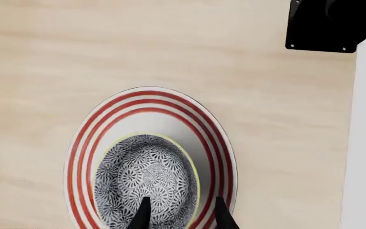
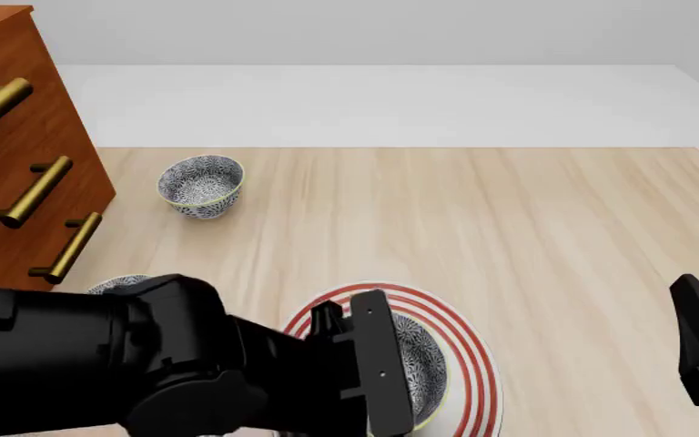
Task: Pick up the bowl and put it in the middle on the plate.
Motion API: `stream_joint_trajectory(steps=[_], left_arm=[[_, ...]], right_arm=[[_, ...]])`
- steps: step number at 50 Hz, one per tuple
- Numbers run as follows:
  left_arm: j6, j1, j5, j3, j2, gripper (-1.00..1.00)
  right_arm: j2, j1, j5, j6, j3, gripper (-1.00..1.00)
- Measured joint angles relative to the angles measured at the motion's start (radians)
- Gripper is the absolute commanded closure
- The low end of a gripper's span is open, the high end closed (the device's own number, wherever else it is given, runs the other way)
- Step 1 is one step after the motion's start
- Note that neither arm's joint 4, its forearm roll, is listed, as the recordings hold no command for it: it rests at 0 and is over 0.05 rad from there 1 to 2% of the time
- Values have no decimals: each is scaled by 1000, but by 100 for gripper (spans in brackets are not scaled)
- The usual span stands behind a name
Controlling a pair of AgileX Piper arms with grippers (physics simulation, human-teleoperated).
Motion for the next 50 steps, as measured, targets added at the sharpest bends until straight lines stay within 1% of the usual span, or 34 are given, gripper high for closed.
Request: stream_joint_trajectory(steps=[14,27,37,50], left_arm=[[-18,-22,64,-36,-73,-100],[-25,-4,81,-16,-160,-100],[-37,41,91,30,-255,-100],[-32,173,93,141,-418,-100]], right_arm=[[0,0,0,0,0,-100],[0,0,0,0,0,-100],[0,0,0,0,0,-100],[0,0,0,0,0,-100]])
